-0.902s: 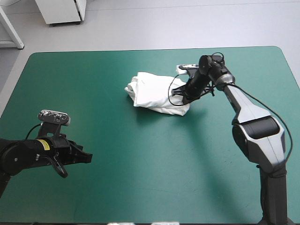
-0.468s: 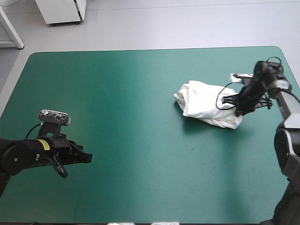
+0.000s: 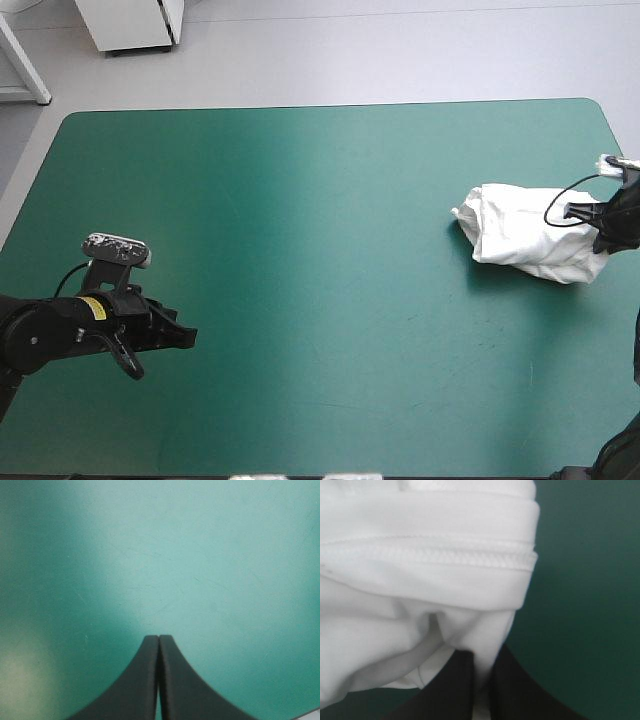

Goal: Fold the cloth

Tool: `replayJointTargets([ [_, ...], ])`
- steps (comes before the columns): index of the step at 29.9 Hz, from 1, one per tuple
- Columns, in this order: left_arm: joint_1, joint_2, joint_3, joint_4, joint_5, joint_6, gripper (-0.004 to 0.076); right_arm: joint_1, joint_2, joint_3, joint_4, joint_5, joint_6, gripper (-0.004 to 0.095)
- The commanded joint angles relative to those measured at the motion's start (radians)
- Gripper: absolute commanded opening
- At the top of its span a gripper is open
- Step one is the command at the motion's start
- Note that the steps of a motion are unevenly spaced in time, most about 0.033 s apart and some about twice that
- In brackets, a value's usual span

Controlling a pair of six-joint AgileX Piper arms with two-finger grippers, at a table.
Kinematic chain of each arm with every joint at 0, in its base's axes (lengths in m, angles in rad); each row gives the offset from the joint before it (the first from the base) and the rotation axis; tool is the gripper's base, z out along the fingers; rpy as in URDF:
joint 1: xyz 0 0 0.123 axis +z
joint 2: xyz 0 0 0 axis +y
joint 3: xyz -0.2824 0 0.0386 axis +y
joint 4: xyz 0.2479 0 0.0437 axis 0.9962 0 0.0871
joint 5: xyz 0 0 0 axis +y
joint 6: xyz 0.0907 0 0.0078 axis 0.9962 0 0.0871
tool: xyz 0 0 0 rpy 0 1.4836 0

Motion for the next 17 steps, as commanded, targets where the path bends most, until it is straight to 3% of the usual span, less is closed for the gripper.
replayJointTargets([
  [1,0.002,-0.007,-0.024,-0.017,-0.044,0.001,-0.0009,-0.026,-0.058,-0.021,-0.009,0.022,-0.010,-0.0017],
  [8,0.002,-0.007,-0.024,-0.017,-0.059,0.003,-0.0009,-0.026,-0.058,-0.021,0.046,0.022,0.000,-0.0014],
  [10,0.002,-0.007,-0.024,-0.017,-0.062,0.003,-0.0009,-0.026,-0.058,-0.021,0.047,0.022,0.005,0.0032],
  [17,0.002,-0.007,-0.024,-0.017,-0.062,0.003,-0.0009,-0.026,-0.087,-0.021,0.026,0.022,0.014,0.0515],
])
